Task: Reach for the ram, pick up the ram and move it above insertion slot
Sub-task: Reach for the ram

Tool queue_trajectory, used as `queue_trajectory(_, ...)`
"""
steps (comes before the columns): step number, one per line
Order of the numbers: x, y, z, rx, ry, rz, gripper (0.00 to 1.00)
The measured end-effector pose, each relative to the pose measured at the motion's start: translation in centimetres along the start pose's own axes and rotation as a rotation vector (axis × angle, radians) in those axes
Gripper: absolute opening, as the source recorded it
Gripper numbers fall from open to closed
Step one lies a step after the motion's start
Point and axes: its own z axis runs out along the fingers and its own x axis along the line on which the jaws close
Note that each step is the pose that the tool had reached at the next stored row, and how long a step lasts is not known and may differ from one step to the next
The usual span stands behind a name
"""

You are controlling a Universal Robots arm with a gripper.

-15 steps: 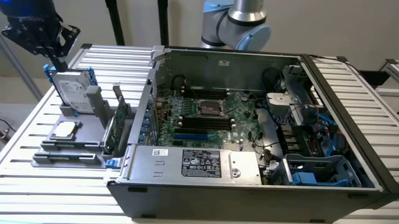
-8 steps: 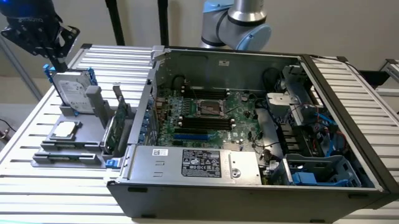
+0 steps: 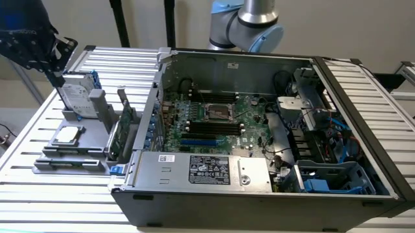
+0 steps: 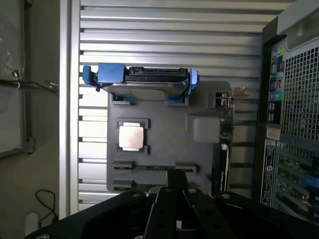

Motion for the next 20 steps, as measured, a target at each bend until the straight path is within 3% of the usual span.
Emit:
queue_trajectory(12,0.2,-5.3,0.61,-0.0001,0.0006,0.0,0.11)
queue_trajectory(15,0.3,-5.46,0.77,-0.0026,0.0011,-0.017,0.11)
queue_trajectory(20,0.3,-5.47,0.87,-0.0024,0.0048,-0.107,0.11)
